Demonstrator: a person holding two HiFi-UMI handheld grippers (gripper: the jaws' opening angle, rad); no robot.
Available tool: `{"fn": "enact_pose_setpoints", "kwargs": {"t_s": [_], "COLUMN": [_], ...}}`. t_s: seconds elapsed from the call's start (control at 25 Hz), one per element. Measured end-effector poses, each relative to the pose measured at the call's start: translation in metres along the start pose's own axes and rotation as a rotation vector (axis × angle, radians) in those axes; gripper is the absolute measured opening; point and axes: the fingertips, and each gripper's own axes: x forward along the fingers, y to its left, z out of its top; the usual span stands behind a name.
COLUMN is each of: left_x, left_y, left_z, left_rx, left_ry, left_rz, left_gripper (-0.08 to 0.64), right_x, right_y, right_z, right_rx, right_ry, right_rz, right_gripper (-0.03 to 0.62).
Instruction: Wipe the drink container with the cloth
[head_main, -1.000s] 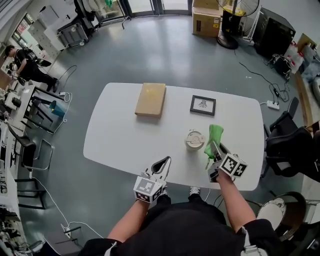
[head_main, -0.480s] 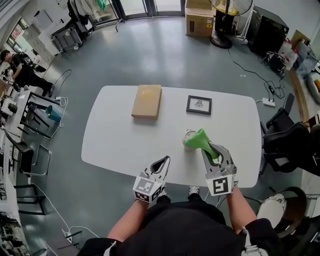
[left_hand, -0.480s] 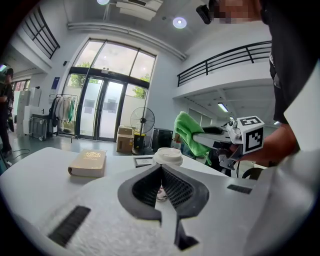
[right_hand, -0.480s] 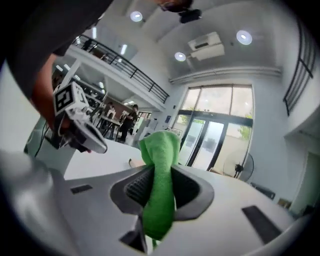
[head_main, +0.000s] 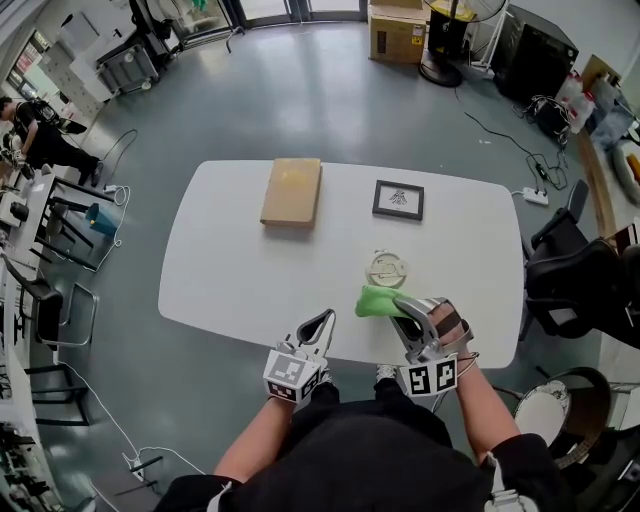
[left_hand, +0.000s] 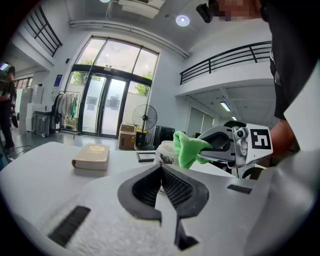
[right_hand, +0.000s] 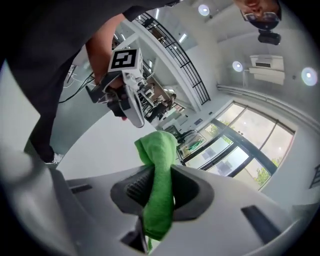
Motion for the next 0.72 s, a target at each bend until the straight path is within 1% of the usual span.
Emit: {"fn": "enact_pose_setpoints", "kwargs": {"t_s": [0.4, 0.72], "left_x": [-0.003, -0.012], "left_y": [0.007, 0.015], "left_z": [-0.013, -0.028], "left_rx": [-0.006, -0.029], "left_ry": [0.023, 0.042], "left_rz": [0.0, 0.007], "left_gripper": [0.014, 0.014], "right_x": [0.026, 0.043], "right_y": [0.041, 0.062], "right_z": [-0.027, -0.053], "right_rx": [-0.053, -0.002], "right_ry": [0.079, 0.175], "right_rz": [0.107, 0.156], "right_gripper": [0.089, 0.091]}}
